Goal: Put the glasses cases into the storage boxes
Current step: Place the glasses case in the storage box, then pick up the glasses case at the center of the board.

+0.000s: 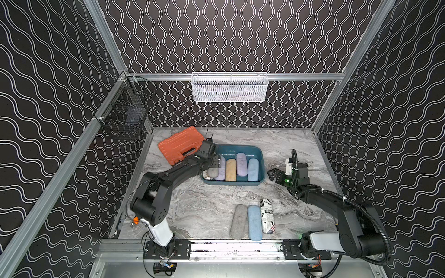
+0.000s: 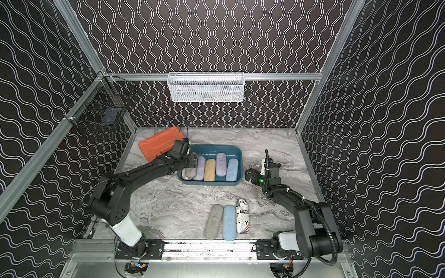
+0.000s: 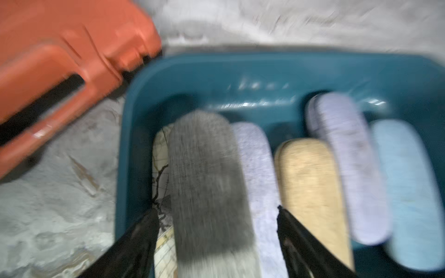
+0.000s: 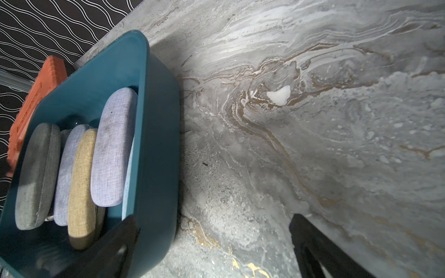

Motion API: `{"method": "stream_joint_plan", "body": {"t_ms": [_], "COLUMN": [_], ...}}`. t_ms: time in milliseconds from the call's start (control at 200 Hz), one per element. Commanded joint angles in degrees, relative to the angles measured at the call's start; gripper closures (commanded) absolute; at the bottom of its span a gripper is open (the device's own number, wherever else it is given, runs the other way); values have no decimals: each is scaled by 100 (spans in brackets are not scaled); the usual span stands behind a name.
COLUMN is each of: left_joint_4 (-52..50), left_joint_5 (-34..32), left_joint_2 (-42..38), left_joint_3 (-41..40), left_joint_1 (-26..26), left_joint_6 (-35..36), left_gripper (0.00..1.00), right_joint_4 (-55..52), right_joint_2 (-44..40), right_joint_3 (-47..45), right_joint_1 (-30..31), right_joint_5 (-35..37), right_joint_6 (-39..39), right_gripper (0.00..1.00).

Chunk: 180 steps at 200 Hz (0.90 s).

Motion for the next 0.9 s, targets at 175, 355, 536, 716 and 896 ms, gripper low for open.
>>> {"method": "stream_joint_plan", "body": {"t_ms": [175,355,536,716,896], "left_joint_4": [-20,-377,-531,-926,-858], "left_joint_5": [155,-484,-753,-1177,-1071], "left_joint_2": [-1761,-2468,-2579,-2085,-1678], "left_joint_3": [-507,-1014,-1479,-1484,-1522], "left_joint_1": [-622,-1707,-2628,-3631,-4206], "left_joint_6": [-468,-822,-1279,-1488,-1892], "left_gripper": [16,16,16,11,7], "right_joint_4": [66,-31,-331,-405,-513], "right_joint_2": [-33,-179,-359,-462,-672], "right_joint_3": [45,157,354,321,215], "right_joint_1": [-1,31,304,484,592], "right_joint_5": [49,-1,380,511,690], "right_joint_6": [-12,-57,-198,-88,-65], "right_gripper": [0,0,0,0,0]}}
